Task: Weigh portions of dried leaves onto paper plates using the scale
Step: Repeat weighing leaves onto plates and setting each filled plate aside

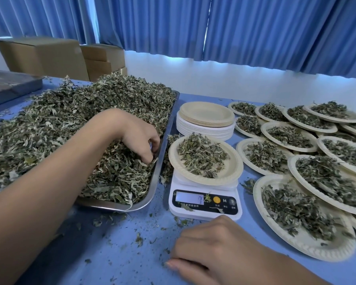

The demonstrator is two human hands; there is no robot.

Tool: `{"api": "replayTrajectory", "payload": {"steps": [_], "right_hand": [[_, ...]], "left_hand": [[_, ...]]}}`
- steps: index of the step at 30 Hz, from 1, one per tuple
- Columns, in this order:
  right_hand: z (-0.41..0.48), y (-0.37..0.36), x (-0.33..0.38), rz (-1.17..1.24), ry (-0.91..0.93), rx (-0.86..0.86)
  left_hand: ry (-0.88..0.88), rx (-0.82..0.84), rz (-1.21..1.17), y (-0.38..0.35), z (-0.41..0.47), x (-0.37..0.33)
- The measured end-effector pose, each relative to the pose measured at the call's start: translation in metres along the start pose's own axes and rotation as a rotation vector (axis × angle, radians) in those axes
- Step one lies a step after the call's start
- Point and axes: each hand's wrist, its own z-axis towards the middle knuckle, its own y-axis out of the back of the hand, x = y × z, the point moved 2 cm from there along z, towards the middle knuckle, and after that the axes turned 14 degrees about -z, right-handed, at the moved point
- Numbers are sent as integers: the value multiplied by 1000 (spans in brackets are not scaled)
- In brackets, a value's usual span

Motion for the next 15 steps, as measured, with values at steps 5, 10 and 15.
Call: {"api": "replayTrajectory", "payload": {"steps": [5, 10, 15], "right_hand": [[0, 1, 0, 2, 3, 0], [0, -1, -1, -6, 8, 4], [-6, 10, -12, -66, -215, -325]], "left_hand": [[25, 10, 28, -5, 2, -1], [9, -130, -38, -8, 10, -1], [-34, -372, -264, -1, 12, 0]]}}
